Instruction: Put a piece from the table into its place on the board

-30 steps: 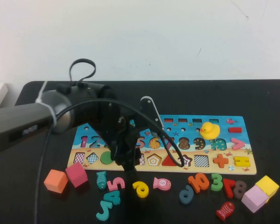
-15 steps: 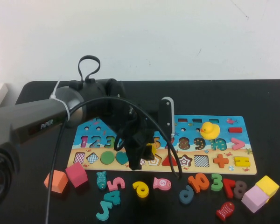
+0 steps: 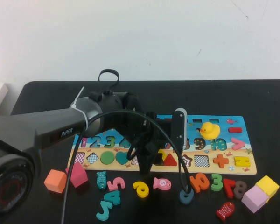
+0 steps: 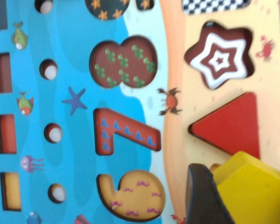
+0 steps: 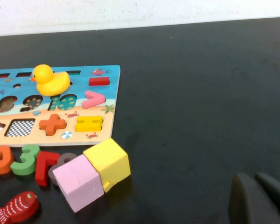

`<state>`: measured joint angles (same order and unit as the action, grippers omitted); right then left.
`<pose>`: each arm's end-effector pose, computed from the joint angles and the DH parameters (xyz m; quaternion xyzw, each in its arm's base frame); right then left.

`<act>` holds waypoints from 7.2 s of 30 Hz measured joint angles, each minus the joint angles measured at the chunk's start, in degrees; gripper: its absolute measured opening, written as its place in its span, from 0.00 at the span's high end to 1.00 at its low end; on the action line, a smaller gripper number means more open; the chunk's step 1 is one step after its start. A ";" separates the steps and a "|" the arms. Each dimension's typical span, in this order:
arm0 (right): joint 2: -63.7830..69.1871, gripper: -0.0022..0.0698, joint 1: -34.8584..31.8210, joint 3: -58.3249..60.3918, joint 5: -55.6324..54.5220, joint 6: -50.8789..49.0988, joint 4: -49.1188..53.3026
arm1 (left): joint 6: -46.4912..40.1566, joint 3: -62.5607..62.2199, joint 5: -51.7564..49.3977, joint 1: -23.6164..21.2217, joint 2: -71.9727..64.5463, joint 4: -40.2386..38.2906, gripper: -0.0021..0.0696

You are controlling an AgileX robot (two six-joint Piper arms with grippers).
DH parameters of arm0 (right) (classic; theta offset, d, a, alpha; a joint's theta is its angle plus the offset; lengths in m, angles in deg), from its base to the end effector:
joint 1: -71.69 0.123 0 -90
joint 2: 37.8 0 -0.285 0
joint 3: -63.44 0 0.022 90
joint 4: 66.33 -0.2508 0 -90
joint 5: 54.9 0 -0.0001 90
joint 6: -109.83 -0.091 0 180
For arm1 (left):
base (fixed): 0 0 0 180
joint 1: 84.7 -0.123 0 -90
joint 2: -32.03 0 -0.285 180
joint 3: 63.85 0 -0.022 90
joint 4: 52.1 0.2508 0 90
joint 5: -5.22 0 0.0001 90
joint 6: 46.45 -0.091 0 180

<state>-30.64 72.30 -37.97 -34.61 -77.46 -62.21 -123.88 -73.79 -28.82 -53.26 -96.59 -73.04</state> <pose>0.0531 -0.0017 0.1739 0.0271 0.7981 0.0112 0.6018 0.3759 -0.2512 0.1666 0.7062 0.6553 -0.0331 0.2660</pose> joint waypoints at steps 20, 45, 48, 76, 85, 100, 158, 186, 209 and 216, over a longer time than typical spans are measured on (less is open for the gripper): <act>0.00 0.94 0.00 0.00 0.00 0.00 0.00 | -0.16 -0.27 0.79 0.00 -1.09 4.23 0.54; 0.00 0.94 0.00 0.00 0.00 0.00 0.00 | 1.84 -0.31 1.17 0.00 -2.23 4.03 0.49; 0.00 0.94 0.00 0.00 0.00 0.00 0.00 | 2.33 -0.31 1.19 0.00 -2.23 4.03 0.48; 0.00 0.94 0.00 0.00 0.00 0.00 0.00 | 23.73 -0.40 0.19 0.00 2.53 2.78 0.95; 0.00 0.94 0.00 0.00 0.00 0.00 0.00 | 31.05 -0.40 7.03 0.00 0.45 -3.74 0.97; 0.00 0.94 0.00 0.00 0.00 0.00 0.00 | 31.27 -0.40 4.26 -1.02 -2.22 -4.42 0.97; -0.09 0.94 0.00 0.00 0.00 0.00 0.00 | 54.47 59.04 3.63 -2.70 91.21 0.11 0.97; -0.09 0.94 0.00 0.00 0.00 0.00 0.00 | 85.59 88.24 20.63 -28.86 121.28 24.16 0.97; -0.09 0.94 0.00 0.00 0.00 0.00 0.00 | 73.42 88.14 16.30 -32.65 121.63 15.90 0.97; -0.09 0.94 0.00 0.00 0.00 0.26 0.00 | 73.38 88.14 16.22 -32.65 121.63 15.88 0.97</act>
<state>-30.73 72.30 -37.97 -34.61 -77.20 -62.21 -50.51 14.36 -12.60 -85.90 25.05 -57.16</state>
